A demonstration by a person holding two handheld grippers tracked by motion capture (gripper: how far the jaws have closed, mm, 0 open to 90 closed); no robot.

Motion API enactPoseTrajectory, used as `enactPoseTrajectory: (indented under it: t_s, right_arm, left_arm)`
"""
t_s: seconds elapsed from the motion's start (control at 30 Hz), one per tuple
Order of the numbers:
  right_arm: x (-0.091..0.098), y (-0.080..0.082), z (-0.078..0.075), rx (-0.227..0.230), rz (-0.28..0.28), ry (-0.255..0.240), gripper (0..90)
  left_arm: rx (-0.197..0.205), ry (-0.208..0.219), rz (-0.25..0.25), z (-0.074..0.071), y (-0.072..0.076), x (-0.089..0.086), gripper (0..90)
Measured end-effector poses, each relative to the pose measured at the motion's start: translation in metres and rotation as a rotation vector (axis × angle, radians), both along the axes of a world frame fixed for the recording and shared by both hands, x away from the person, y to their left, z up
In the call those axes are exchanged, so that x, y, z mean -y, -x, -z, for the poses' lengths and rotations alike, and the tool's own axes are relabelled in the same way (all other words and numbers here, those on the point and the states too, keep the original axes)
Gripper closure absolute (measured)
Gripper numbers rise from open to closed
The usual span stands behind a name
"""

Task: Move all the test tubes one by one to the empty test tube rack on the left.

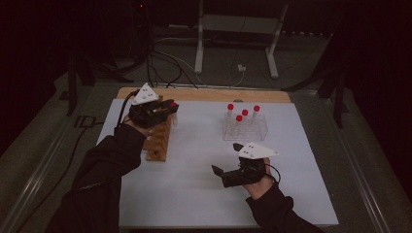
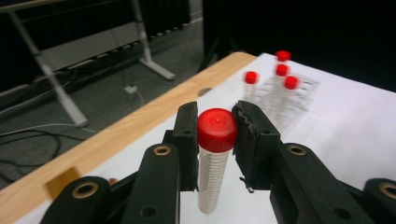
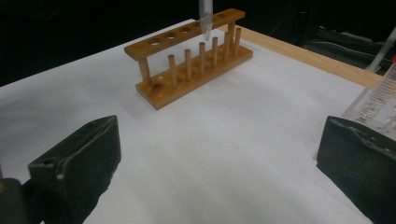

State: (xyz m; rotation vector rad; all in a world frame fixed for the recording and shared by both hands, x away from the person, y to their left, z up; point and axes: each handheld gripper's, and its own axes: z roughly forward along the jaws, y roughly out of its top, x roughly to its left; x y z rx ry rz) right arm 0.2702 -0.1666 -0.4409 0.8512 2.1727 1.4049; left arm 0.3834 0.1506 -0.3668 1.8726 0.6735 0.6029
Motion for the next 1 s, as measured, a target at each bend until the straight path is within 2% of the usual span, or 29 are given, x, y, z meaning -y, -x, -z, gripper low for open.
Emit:
enactPoseTrajectory:
  t_s: [0.43,0.73,1.0]
  right_arm:
    - [0.001,0.0,0.0,-0.001,-0.007,-0.006,0.0]
    - [0.001,0.0,0.002,-0.01,-0.013,-0.004,0.0]
    - [0.004,0.0,0.001,-0.008,-0.017,-0.012,0.0]
  left_arm:
    - [0.015,0.033,-0.105,-0.01,-0.029,-0.022,72.1]
    - [0.007,0.042,-0.184,-0.006,-0.049,-0.037,72.1]
    - [0.006,0.075,-0.251,0.001,-0.071,-0.044,72.1]
